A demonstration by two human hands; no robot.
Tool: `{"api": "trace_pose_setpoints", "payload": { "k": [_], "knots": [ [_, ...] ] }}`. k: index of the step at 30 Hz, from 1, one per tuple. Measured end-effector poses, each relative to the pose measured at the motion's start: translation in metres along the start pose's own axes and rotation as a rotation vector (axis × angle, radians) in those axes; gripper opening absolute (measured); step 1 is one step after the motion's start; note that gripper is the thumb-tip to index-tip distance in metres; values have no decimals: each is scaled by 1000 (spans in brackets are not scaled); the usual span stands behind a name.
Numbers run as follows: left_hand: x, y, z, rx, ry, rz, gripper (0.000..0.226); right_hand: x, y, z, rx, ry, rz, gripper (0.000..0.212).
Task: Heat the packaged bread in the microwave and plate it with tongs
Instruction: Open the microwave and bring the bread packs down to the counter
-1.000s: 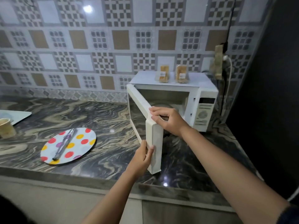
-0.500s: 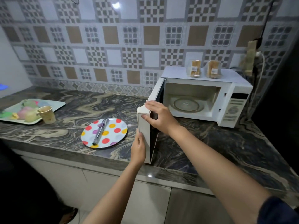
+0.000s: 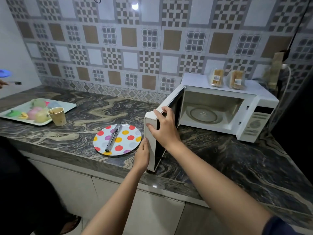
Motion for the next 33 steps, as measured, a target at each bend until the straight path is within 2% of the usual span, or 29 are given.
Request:
{"api": "trace_pose_setpoints", "payload": {
  "k": [6, 10, 14, 19, 27, 33],
  "knots": [
    [12, 13, -2, -3, -60, -51, 52, -2, -2, -4, -178, -43, 87, 58],
    [25, 24, -18, 153, -155, -80, 38, -4, 2, -29, -223, -179, 144, 57],
    [47, 39, -25, 248, -146, -20, 25, 0, 16, -71, -262, -167, 122, 53],
    [68, 72, -13, 405, -203, 3, 28, 28, 41, -136, -254, -93, 135, 43],
    [99, 89, 79, 312, -222, 52, 30, 111, 92, -222, -219, 4, 300, 38],
    [153, 63, 155, 189, -201, 115, 32, 177, 83, -265, -137, 35, 400, 34]
  ]
}}
Point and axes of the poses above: each hand's wrist, its own y-axis away from the middle knuckle, its own z-axis out of the palm, x = y × z, the point moved 8 cm from there along -y, towards the middle knuckle, and after that the axes turned 6 degrees about -z, right-handed, at the moved point
